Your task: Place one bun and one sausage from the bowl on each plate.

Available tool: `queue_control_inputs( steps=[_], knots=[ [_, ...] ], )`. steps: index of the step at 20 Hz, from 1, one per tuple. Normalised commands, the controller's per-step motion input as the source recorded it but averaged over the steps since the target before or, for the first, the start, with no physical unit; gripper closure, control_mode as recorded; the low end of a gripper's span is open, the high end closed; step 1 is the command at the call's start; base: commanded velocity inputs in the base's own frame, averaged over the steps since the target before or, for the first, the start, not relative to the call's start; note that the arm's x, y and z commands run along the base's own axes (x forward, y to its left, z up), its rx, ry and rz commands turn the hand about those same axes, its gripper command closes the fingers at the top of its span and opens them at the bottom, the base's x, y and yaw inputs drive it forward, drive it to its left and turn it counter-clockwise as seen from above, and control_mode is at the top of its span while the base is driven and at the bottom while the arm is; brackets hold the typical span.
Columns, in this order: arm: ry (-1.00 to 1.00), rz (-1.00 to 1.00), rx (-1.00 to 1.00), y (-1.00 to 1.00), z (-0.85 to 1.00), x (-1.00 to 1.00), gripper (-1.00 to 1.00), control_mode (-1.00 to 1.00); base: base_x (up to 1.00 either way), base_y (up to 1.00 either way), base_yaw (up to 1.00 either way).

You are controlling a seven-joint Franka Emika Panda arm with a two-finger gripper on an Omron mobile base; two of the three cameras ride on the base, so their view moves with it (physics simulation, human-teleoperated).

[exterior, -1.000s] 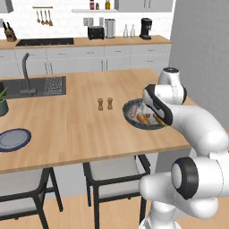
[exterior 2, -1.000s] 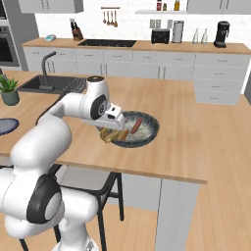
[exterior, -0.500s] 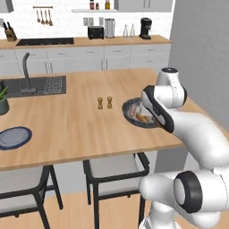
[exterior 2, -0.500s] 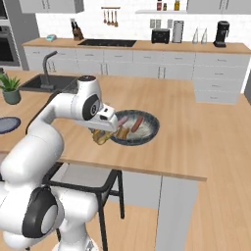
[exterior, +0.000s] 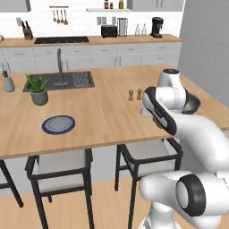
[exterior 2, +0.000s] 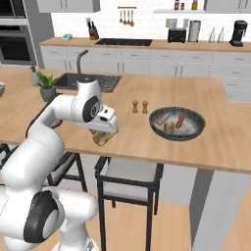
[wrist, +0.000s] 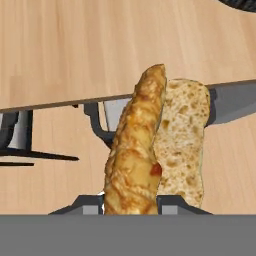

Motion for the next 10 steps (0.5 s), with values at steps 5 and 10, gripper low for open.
queue_control_inputs(
  steps=[5,10],
  knots=[
    [0.0,0.0,0.0,0.0,0.0,0.0,1.0,1.0,0.05,1.0,0.0],
    [0.0,0.0,0.0,0.0,0.0,0.0,1.0,1.0,0.23,1.0,0.0]
  ],
)
